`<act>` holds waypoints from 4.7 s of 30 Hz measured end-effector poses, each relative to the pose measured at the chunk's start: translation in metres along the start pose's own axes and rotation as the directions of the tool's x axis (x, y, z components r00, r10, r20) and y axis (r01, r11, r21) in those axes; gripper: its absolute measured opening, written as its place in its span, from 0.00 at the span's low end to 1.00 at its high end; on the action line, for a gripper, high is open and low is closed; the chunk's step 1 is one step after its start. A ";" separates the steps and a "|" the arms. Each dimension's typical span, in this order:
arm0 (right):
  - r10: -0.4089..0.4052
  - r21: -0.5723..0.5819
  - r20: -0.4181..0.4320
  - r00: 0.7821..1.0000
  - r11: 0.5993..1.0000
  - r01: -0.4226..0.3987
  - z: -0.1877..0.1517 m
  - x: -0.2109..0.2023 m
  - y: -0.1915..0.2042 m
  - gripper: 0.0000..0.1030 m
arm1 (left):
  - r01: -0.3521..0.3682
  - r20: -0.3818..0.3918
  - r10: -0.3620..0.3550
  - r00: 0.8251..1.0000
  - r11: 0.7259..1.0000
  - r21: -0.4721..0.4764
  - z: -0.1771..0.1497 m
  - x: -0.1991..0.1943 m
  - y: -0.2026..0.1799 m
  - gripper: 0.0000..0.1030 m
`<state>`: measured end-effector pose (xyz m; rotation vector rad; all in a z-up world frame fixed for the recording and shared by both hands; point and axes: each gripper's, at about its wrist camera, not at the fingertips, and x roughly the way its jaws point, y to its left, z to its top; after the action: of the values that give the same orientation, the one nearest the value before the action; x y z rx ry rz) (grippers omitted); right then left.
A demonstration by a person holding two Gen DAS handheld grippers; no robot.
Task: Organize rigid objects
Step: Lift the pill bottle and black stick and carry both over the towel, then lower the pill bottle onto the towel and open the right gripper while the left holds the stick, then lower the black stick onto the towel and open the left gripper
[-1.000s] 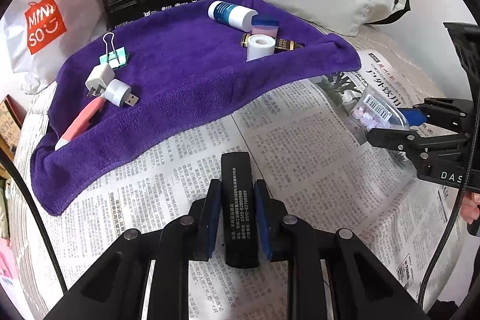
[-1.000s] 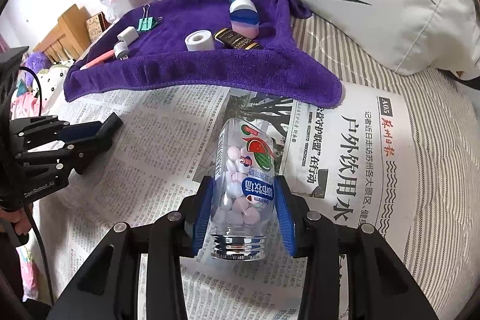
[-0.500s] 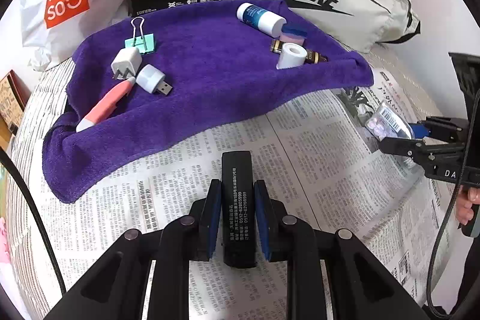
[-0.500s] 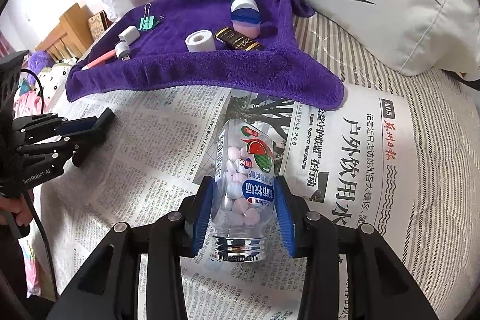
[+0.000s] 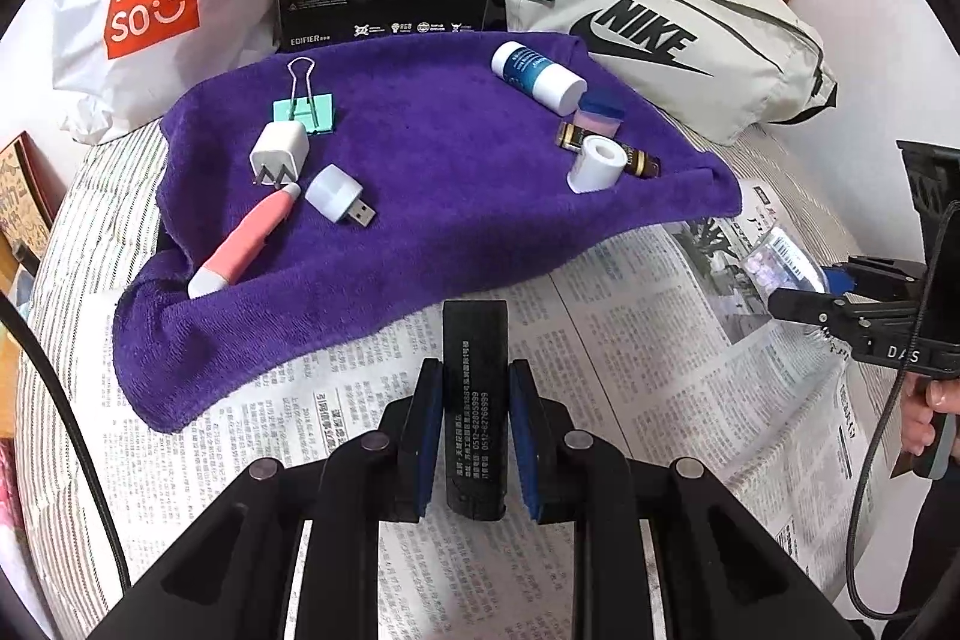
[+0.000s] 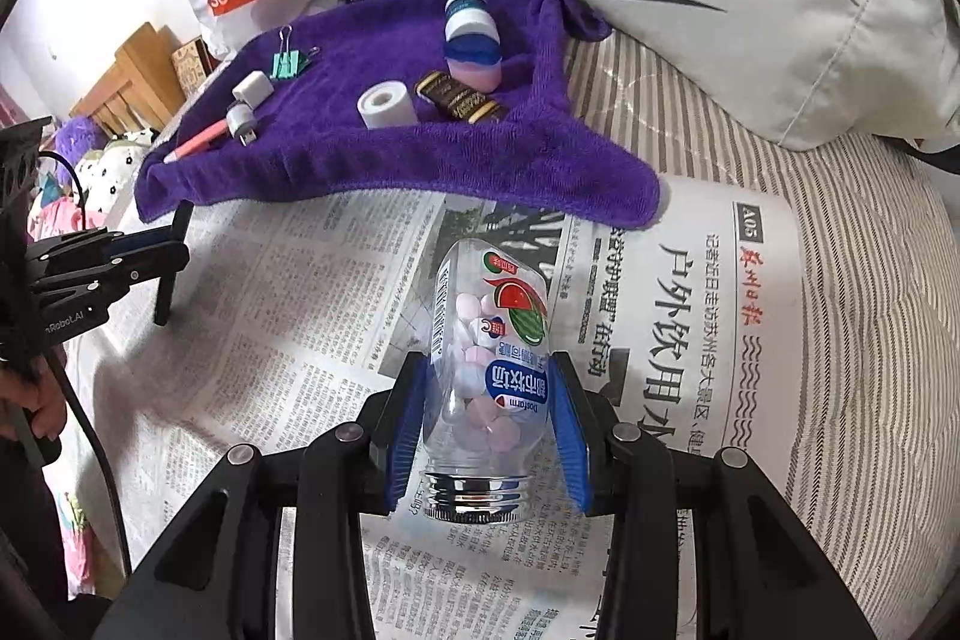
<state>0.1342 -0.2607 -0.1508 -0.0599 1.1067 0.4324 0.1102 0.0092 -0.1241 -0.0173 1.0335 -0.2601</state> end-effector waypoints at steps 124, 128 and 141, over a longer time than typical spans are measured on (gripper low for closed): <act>0.045 -0.127 0.054 0.998 0.991 -0.038 0.139 0.021 0.033 0.52 | 0.017 -0.007 -0.017 1.000 1.000 -0.013 0.116 0.049 0.065 0.20; 0.062 -0.102 0.070 0.996 0.993 -0.055 0.117 0.007 0.028 0.52 | 0.013 -0.024 -0.014 1.000 1.000 -0.009 0.124 0.065 0.066 0.20; 0.076 -0.017 0.049 0.996 0.997 -0.075 0.077 0.008 0.020 0.52 | -0.051 -0.076 0.052 0.996 0.999 0.010 0.129 0.103 0.062 0.20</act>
<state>0.1956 -0.2201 -0.1190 -0.0201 1.0590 0.5071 0.2824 0.0331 -0.1534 0.0264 1.1074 -0.2193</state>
